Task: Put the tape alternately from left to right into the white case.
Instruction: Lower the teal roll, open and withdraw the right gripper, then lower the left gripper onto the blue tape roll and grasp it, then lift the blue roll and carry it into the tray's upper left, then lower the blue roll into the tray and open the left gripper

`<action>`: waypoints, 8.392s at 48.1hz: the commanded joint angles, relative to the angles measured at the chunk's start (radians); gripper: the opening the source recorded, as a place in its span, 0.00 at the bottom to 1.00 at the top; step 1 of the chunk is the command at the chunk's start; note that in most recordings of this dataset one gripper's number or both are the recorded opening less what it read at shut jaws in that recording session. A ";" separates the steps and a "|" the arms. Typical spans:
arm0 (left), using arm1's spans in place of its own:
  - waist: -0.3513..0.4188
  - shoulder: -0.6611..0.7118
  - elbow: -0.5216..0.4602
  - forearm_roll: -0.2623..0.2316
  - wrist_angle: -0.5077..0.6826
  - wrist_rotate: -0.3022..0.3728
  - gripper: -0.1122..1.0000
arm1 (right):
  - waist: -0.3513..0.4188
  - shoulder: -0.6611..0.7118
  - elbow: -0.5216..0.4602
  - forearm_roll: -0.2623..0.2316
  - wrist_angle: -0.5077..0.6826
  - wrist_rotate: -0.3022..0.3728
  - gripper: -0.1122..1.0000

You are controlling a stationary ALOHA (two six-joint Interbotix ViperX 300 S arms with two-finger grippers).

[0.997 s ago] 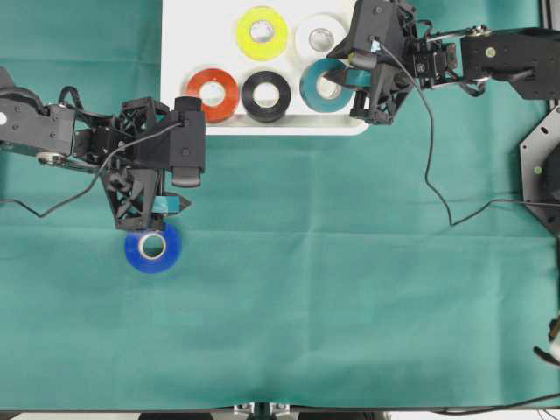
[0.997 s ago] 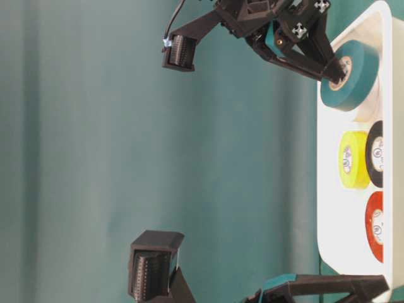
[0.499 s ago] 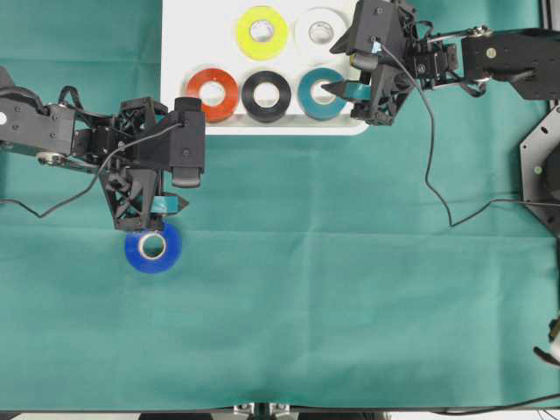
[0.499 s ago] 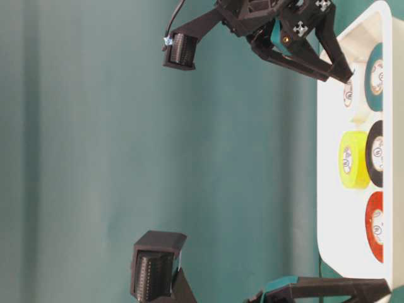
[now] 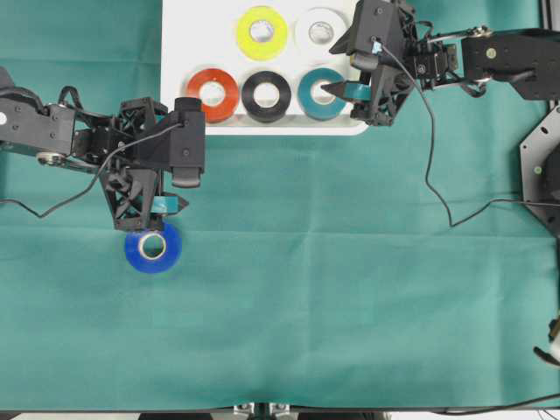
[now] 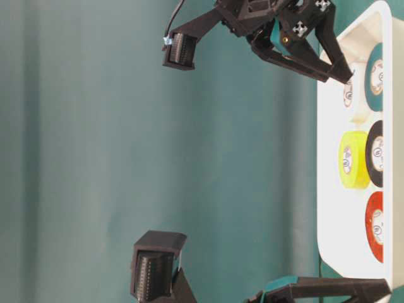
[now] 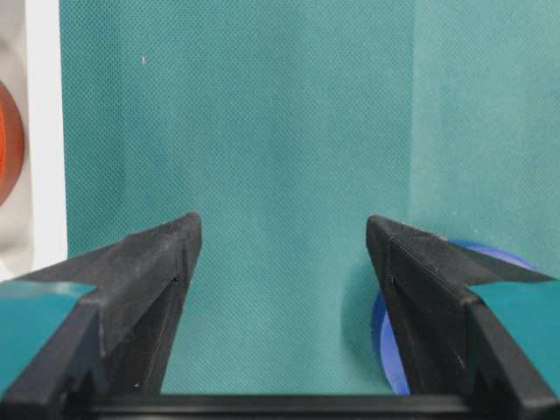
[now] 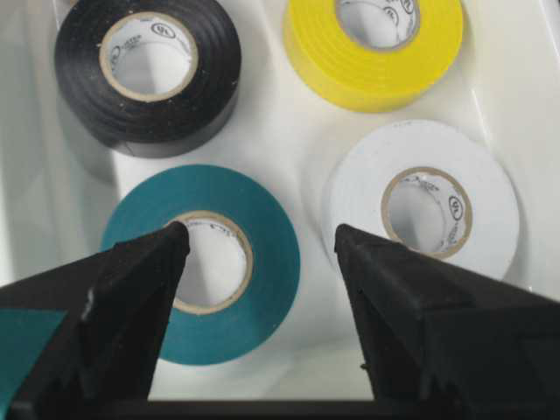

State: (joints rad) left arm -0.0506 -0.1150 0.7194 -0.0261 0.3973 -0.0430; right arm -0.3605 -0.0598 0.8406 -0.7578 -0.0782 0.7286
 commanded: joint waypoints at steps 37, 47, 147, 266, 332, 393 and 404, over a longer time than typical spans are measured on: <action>-0.005 -0.020 -0.023 -0.003 0.000 -0.037 0.94 | 0.262 -0.149 0.089 0.005 -0.133 0.003 0.77; -0.005 -0.020 -0.023 -0.003 0.011 -0.049 0.94 | 0.276 -0.149 0.091 0.005 -0.133 0.005 0.77; -0.172 0.092 0.032 -0.003 0.066 -0.410 0.94 | 0.276 -0.149 0.087 0.005 -0.138 -0.002 0.76; -0.092 -0.057 -0.121 0.002 0.314 -0.394 0.06 | 0.278 -0.149 0.084 0.005 -0.152 -0.002 0.76; 0.548 0.106 -0.229 0.005 0.055 0.067 0.06 | 0.295 -0.147 0.084 0.005 -0.152 0.002 0.76; 0.580 0.176 -0.252 0.003 0.021 0.155 0.42 | 0.295 -0.147 0.092 0.006 -0.152 0.002 0.76; 0.581 0.172 -0.245 0.003 0.021 0.155 0.96 | 0.295 -0.147 0.092 0.006 -0.152 0.002 0.76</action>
State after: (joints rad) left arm 0.5262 0.0828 0.4939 -0.0230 0.4264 0.1104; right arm -0.0690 -0.1902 0.9388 -0.7547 -0.2224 0.7286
